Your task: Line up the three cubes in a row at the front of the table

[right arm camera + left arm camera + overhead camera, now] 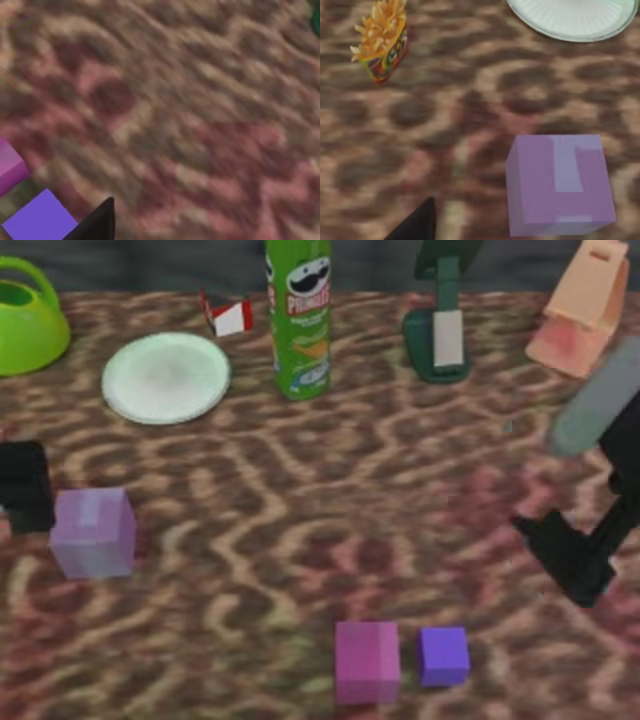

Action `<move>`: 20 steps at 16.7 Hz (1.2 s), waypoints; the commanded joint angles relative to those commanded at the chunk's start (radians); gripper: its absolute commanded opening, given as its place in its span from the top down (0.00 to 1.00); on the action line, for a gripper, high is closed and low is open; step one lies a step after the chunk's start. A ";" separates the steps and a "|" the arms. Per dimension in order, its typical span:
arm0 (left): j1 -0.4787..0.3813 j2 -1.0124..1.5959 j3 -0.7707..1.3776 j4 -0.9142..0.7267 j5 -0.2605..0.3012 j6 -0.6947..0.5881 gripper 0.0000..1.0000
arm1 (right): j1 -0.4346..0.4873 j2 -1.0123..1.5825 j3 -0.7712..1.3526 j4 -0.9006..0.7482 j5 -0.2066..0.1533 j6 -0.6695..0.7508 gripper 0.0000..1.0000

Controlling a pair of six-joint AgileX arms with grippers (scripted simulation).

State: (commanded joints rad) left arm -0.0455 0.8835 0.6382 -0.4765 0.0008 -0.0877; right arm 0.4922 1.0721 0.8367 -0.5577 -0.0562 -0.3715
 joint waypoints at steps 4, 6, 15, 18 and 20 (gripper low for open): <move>-0.028 0.399 0.264 -0.211 -0.003 -0.036 0.00 | -0.190 -0.417 -0.323 0.204 0.000 0.141 0.00; -0.042 0.569 0.388 -0.307 -0.003 -0.053 0.00 | -0.271 -0.594 -0.466 0.294 0.007 0.202 0.00; -0.078 1.032 0.740 -0.551 0.000 -0.103 0.00 | -0.479 -1.064 -0.831 0.553 0.055 0.368 0.00; -0.079 1.041 0.747 -0.555 0.000 -0.104 0.00 | -0.482 -1.072 -0.837 0.558 0.056 0.372 0.00; -0.073 1.039 0.744 -0.553 0.000 -0.104 0.00 | -0.482 -1.072 -0.837 0.558 0.056 0.372 0.00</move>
State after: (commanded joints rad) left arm -0.1186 1.9222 1.3826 -1.0293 0.0010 -0.1912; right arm 0.0100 0.0000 0.0000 0.0000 0.0000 0.0000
